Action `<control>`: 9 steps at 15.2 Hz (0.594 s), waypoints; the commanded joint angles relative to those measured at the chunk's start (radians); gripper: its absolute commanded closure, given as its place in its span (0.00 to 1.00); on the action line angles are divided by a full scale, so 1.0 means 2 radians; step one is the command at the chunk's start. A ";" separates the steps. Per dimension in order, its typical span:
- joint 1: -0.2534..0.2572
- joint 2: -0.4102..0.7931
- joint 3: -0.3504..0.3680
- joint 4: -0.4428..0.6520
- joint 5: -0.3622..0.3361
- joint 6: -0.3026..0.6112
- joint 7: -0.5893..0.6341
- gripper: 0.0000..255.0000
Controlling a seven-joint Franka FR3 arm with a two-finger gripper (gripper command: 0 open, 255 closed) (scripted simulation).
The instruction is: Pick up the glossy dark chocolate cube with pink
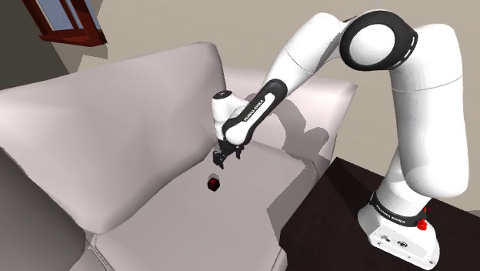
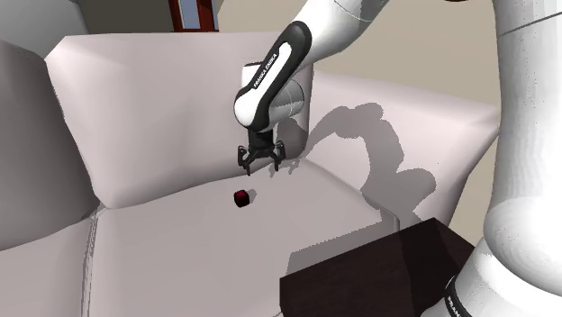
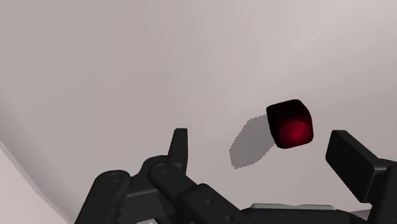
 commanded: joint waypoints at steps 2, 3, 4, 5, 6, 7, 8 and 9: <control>0.015 0.059 -0.003 0.045 -0.009 0.011 0.014 0.00; 0.020 0.078 -0.004 0.063 -0.011 0.012 0.017 0.00; 0.024 0.097 -0.005 0.080 -0.013 0.013 0.020 0.00; 0.028 0.116 -0.006 0.099 -0.014 0.012 0.022 0.00; 0.033 0.136 -0.007 0.119 -0.015 0.012 0.024 0.00; 0.037 0.155 -0.007 0.139 -0.016 0.010 0.026 0.00; 0.041 0.175 -0.008 0.160 -0.017 0.009 0.027 0.00; 0.045 0.192 -0.008 0.178 -0.018 0.006 0.028 0.00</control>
